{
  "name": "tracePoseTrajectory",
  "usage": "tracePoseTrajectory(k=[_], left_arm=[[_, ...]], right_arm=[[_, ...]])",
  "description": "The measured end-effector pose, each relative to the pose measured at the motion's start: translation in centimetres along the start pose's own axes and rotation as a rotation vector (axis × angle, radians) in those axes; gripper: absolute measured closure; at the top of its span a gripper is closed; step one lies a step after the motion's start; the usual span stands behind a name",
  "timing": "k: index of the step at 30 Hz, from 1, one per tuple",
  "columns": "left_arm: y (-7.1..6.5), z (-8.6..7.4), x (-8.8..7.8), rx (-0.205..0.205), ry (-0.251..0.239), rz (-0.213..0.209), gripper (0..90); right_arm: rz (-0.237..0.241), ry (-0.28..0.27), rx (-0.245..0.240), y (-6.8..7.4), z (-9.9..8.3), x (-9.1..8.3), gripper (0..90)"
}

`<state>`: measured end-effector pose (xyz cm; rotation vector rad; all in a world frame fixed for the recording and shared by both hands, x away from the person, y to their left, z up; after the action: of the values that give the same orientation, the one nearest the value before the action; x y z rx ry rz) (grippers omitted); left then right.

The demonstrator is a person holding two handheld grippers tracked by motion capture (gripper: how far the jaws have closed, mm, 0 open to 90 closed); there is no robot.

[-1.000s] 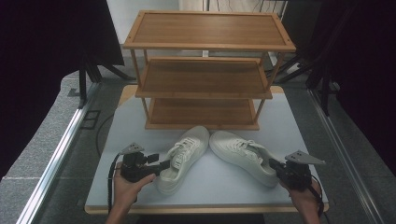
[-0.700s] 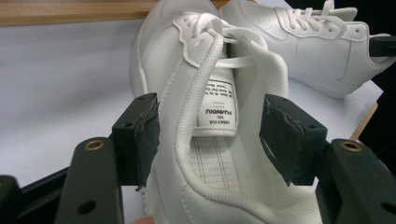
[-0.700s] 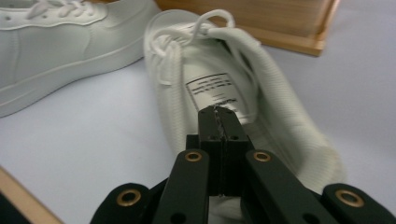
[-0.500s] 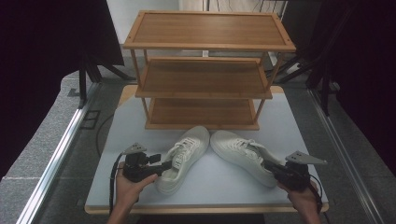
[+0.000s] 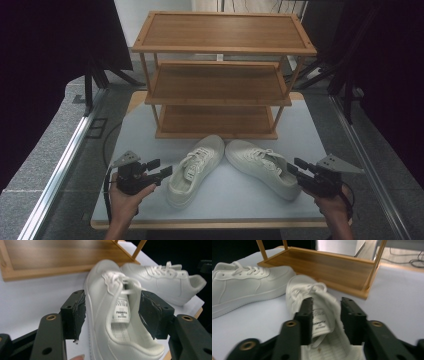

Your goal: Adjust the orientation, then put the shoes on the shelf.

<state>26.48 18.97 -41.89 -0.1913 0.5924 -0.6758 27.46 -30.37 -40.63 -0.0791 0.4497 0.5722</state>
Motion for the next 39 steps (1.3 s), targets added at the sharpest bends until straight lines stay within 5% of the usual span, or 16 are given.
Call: tracePoseTrajectory(k=[6, 19, 28, 39], left_arm=[[0.1, 1.0, 0.7, 0.015, 0.026, 0.006, 38.2], [-0.3, 1.9, 3.9, 0.078, 0.095, 0.027, 36.7], [-0.3, 1.7, 6.1, 0.097, 0.166, 0.050, 36.1], [-0.2, 0.6, 9.8, 0.148, 0.266, 0.106, 37.1]], right_arm=[[0.023, -0.014, -0.016, -1.5, 1.1, 0.5, 51.3], [0.078, 0.095, -0.092, -3.5, 1.8, 3.3, 45.1], [0.121, 0.153, -0.108, -3.8, 1.3, 3.9, 46.6], [0.149, 0.255, -0.178, -3.5, 0.4, 7.6, 50.4]])
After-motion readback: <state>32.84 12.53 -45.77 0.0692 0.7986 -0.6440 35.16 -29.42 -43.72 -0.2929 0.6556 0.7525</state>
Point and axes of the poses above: each handheld gripper's, and its own axes: x roughly forward along the jaws, z roughly out of its top, y roughly to its left, the point moved 2 cm from there along x, roughly forward along the jaws, and after that the axes turned 1 degree about -y, right-handed, at the moved point
